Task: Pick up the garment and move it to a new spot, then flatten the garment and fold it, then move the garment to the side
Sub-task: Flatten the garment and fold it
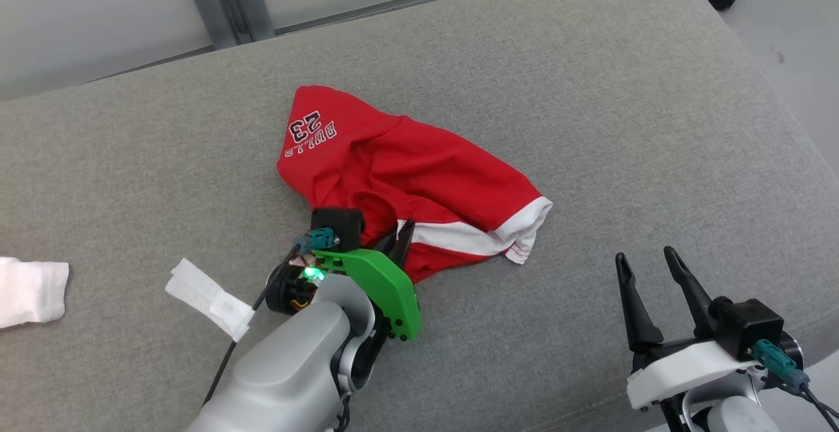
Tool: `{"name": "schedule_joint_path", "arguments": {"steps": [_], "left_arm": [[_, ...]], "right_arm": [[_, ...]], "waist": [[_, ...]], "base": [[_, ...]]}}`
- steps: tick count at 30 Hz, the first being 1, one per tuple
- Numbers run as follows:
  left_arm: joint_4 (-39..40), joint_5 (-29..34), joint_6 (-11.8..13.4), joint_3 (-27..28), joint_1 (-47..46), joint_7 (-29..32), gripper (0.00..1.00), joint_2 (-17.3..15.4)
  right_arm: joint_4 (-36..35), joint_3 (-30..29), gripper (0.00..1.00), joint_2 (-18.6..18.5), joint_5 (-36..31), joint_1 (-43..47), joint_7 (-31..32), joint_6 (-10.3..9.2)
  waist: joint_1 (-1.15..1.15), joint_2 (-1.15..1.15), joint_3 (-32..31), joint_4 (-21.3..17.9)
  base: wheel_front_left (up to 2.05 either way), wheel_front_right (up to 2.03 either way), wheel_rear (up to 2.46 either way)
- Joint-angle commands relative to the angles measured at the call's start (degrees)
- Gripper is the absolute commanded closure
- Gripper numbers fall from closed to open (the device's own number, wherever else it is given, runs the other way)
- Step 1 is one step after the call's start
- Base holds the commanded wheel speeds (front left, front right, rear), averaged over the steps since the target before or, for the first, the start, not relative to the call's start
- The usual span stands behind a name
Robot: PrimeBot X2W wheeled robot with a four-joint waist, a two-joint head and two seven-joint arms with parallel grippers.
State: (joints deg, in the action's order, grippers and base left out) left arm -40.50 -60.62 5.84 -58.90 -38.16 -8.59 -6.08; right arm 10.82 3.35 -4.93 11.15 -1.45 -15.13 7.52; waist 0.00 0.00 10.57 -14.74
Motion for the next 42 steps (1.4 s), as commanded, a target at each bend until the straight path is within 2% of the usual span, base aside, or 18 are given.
{"name": "schedule_joint_path", "arguments": {"steps": [1,4,6,11,14,16,21,22,23,24,25,27,31,35,39,42], "left_arm": [[0.9,-0.1,-0.5,0.8,0.2,-1.1,1.0,-0.9],[4.5,-0.3,-1.1,1.8,1.2,-2.4,1.0,-3.8],[8.4,-1.1,-0.8,2.7,3.2,-2.8,1.0,-6.8],[20.1,-2.9,2.6,4.4,12.2,-2.9,1.0,-17.3],[25.3,-4.9,4.3,5.2,18.4,-3.1,1.0,-21.7],[27.5,-6.6,5.3,5.9,22.2,-3.8,1.0,-22.6],[28.6,-8.5,6.1,7.4,28.1,-5.4,1.0,-21.7],[28.8,-8.8,5.6,7.9,28.7,-5.7,1.0,-21.1],[28.9,-9.0,5.0,8.5,29.5,-6.0,0.72,-20.5],[28.8,-8.5,4.6,8.7,30.2,-6.1,0.54,-20.5],[28.9,-7.8,4.3,9.1,30.6,-6.3,0.0,-20.5],[29.1,-6.6,3.3,10.7,31.8,-6.6,0.0,-19.8],[31.7,1.5,0.9,19.4,36.1,-6.6,0.0,-17.0],[34.2,14.2,-1.8,28.5,41.3,-6.6,0.0,-14.1],[36.0,26.5,-3.6,40.1,46.6,-6.6,0.0,-8.9],[37.0,33.7,-5.9,47.9,49.3,-6.6,0.0,-4.3]], "right_arm": [[-0.1,-0.1,0.0,-0.4,-0.1,0.8,0.0,-0.06],[-0.2,-0.7,0.0,-0.9,-0.3,1.8,0.0,-0.06],[-0.3,-1.2,0.0,-1.1,-0.5,2.6,0.0,-0.06],[-0.4,-1.2,0.0,-1.7,-0.7,4.2,0.0,-0.06],[-0.3,-0.8,0.0,-1.9,-0.8,4.6,0.0,-0.06],[-0.3,-0.6,0.0,-2.2,-0.7,4.4,0.0,-0.07],[-0.1,-0.4,0.0,-3.0,-0.8,4.8,0.0,-0.07],[-0.2,-0.6,0.0,-3.1,-0.8,4.9,0.0,-0.07],[-0.2,-0.7,0.0,-3.3,-0.9,5.1,0.0,-0.06],[-0.2,-0.6,0.0,-3.5,-1.0,5.2,0.0,-0.07],[-0.2,-0.5,0.0,-3.6,-1.0,5.3,0.0,-0.06],[-0.2,-0.4,0.0,-3.7,-1.1,5.6,0.0,-0.06],[-1.0,-1.1,0.0,-3.9,-1.5,5.8,0.0,-0.07],[-2.1,-1.2,0.0,-4.1,-2.1,6.3,0.0,-0.07],[-3.4,-1.5,0.0,-4.4,-2.7,6.9,0.0,-0.07],[-4.1,-1.9,0.0,-4.3,-3.1,7.0,0.0,-0.07]], "waist": [[0.0,0.0,-1.1,1.3],[0.0,0.0,-2.3,3.2],[0.0,0.0,-3.2,4.7],[0.0,0.0,-4.9,8.5],[0.0,0.0,-5.4,10.4],[0.0,0.0,-5.4,11.6],[0.0,0.0,-6.0,13.8],[0.0,0.0,-6.0,14.1],[0.0,0.0,-6.1,14.4],[0.0,0.0,-6.3,14.7],[0.0,0.0,-6.4,14.8],[0.0,0.0,-7.0,14.9],[0.0,0.0,-8.2,15.0],[0.0,0.0,-9.9,14.9],[0.0,0.0,-10.8,15.0],[0.0,0.0,-11.2,15.0]], "base": [[0.0,0.0,0.0],[0.0,0.0,0.0],[0.0,0.0,0.0],[0.0,0.0,0.0],[0.0,0.0,0.0],[0.0,0.0,0.0],[0.0,0.0,0.0],[0.0,0.0,0.0],[0.0,0.0,0.0],[0.0,0.0,0.0],[0.0,0.0,0.0],[0.0,0.0,0.0],[0.0,0.0,0.0],[0.0,0.0,0.0],[0.0,0.0,0.0],[0.0,0.0,0.0]]}}
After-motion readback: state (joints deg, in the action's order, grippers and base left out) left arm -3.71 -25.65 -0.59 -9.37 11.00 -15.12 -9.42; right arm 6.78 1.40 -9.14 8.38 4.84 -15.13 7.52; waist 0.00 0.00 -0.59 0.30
